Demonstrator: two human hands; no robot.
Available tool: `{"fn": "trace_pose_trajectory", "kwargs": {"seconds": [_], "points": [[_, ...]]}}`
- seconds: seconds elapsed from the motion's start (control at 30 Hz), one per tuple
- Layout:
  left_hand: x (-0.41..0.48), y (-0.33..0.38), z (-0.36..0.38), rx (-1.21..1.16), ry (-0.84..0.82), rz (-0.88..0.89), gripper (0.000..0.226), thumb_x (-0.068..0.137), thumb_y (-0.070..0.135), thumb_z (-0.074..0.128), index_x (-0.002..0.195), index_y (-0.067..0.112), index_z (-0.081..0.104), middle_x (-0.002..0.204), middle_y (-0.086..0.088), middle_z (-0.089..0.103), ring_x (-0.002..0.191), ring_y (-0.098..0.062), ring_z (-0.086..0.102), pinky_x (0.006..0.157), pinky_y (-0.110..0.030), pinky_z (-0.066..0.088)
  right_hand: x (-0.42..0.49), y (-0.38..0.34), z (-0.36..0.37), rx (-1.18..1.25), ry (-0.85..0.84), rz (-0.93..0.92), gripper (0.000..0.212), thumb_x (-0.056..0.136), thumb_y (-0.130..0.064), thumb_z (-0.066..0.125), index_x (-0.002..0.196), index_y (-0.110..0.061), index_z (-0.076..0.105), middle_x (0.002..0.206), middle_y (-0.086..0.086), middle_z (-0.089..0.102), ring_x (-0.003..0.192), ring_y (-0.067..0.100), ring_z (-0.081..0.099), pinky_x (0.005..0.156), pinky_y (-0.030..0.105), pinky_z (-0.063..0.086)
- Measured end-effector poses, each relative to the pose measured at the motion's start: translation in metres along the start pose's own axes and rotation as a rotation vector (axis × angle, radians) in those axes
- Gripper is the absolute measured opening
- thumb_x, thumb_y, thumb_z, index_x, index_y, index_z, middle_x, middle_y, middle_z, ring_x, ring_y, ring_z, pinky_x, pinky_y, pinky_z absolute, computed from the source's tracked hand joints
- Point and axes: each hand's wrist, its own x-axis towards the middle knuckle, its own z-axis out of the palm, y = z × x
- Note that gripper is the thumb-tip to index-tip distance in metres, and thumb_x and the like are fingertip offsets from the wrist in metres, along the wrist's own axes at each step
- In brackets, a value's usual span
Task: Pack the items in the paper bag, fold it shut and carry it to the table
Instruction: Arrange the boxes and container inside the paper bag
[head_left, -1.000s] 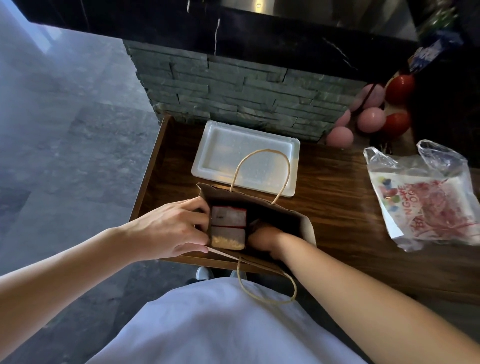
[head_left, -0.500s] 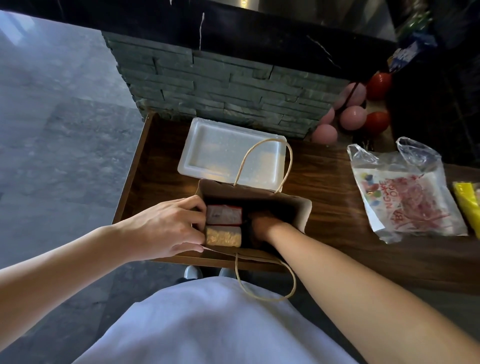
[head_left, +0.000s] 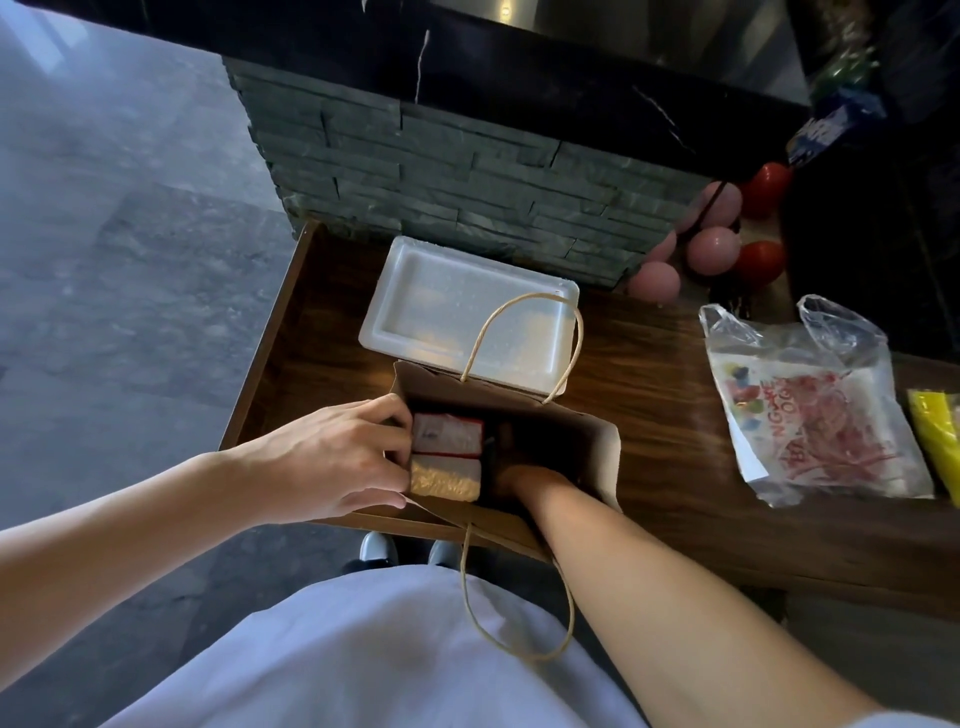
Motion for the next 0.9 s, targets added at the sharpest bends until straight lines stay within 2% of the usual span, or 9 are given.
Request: {"fn": "trace_pose_trajectory", "kwargs": {"seconds": [0.1, 0.2, 0.27, 0.33, 0.47, 0.63, 0.8, 0.9], "points": [[0.000, -0.001, 0.002, 0.013, 0.001, -0.003, 0.013, 0.091, 0.041, 0.066, 0.088, 0.029, 0.072, 0.095, 0.012, 0.067, 0.110, -0.018, 0.053, 0.084, -0.032, 0.055, -0.006, -0.001, -0.008, 0.025, -0.029, -0.082, 0.081, 0.086, -0.035, 0.064, 0.151, -0.026, 0.016, 0.148, 0.010, 0.038, 0.131, 0.031, 0.042, 0.104, 0.042, 0.037], [-0.001, -0.003, 0.002, 0.005, 0.016, -0.013, 0.010, 0.089, 0.038, 0.069, 0.087, 0.029, 0.071, 0.095, 0.011, 0.067, 0.108, -0.018, 0.053, 0.081, -0.032, 0.056, -0.007, 0.001, -0.018, 0.143, -0.021, -0.059, 0.054, 0.088, -0.030, 0.064, 0.138, -0.021, 0.046, 0.137, 0.011, 0.052, 0.121, 0.028, 0.052, 0.100, 0.038, 0.041], [-0.002, -0.004, 0.003, -0.002, 0.024, -0.018, 0.006, 0.087, 0.037, 0.071, 0.089, 0.031, 0.072, 0.097, 0.012, 0.068, 0.108, -0.018, 0.053, 0.082, -0.031, 0.057, -0.006, 0.001, -0.028, 0.289, 0.013, -0.007, 0.046, 0.091, -0.037, 0.058, 0.133, -0.020, 0.053, 0.131, 0.009, 0.056, 0.116, 0.027, 0.054, 0.093, 0.033, 0.041], [-0.003, -0.005, 0.003, -0.017, 0.026, -0.015, 0.006, 0.087, 0.037, 0.071, 0.090, 0.032, 0.072, 0.098, 0.013, 0.068, 0.108, -0.018, 0.053, 0.083, -0.030, 0.057, -0.004, 0.003, -0.038, 0.346, 0.029, 0.020, 0.048, 0.094, -0.040, 0.051, 0.137, -0.019, 0.048, 0.135, 0.011, 0.052, 0.121, 0.027, 0.050, 0.093, 0.032, 0.036], [-0.001, -0.005, 0.004, -0.016, 0.022, -0.013, 0.006, 0.086, 0.036, 0.073, 0.092, 0.033, 0.071, 0.099, 0.013, 0.069, 0.108, -0.018, 0.054, 0.083, -0.030, 0.056, -0.003, 0.006, -0.040, 0.369, -0.003, 0.071, 0.053, 0.098, -0.040, 0.044, 0.145, -0.015, 0.038, 0.144, 0.013, 0.044, 0.129, 0.029, 0.043, 0.105, 0.035, 0.031], [-0.001, -0.003, 0.002, -0.013, 0.017, -0.019, 0.008, 0.085, 0.035, 0.074, 0.093, 0.033, 0.073, 0.101, 0.013, 0.070, 0.108, -0.018, 0.055, 0.084, -0.031, 0.057, -0.004, 0.005, -0.033, 0.357, 0.019, 0.054, 0.048, 0.100, -0.034, 0.042, 0.143, -0.014, 0.039, 0.144, 0.014, 0.045, 0.130, 0.030, 0.043, 0.104, 0.035, 0.033], [0.000, -0.001, 0.001, -0.015, 0.021, -0.017, 0.005, 0.086, 0.034, 0.074, 0.089, 0.030, 0.074, 0.094, 0.010, 0.069, 0.104, -0.019, 0.055, 0.081, -0.031, 0.057, -0.007, 0.010, -0.034, 0.318, 0.079, 0.078, 0.048, 0.102, -0.030, 0.035, 0.145, -0.011, 0.035, 0.149, 0.014, 0.041, 0.135, 0.030, 0.039, 0.110, 0.035, 0.028], [0.001, -0.001, 0.001, -0.010, 0.015, -0.004, 0.005, 0.086, 0.035, 0.074, 0.088, 0.030, 0.074, 0.093, 0.010, 0.069, 0.104, -0.019, 0.056, 0.081, -0.031, 0.057, -0.012, 0.014, -0.033, 0.272, 0.102, 0.087, 0.048, 0.100, -0.030, 0.040, 0.144, -0.011, 0.039, 0.145, 0.014, 0.045, 0.131, 0.030, 0.044, 0.106, 0.034, 0.033]]}}
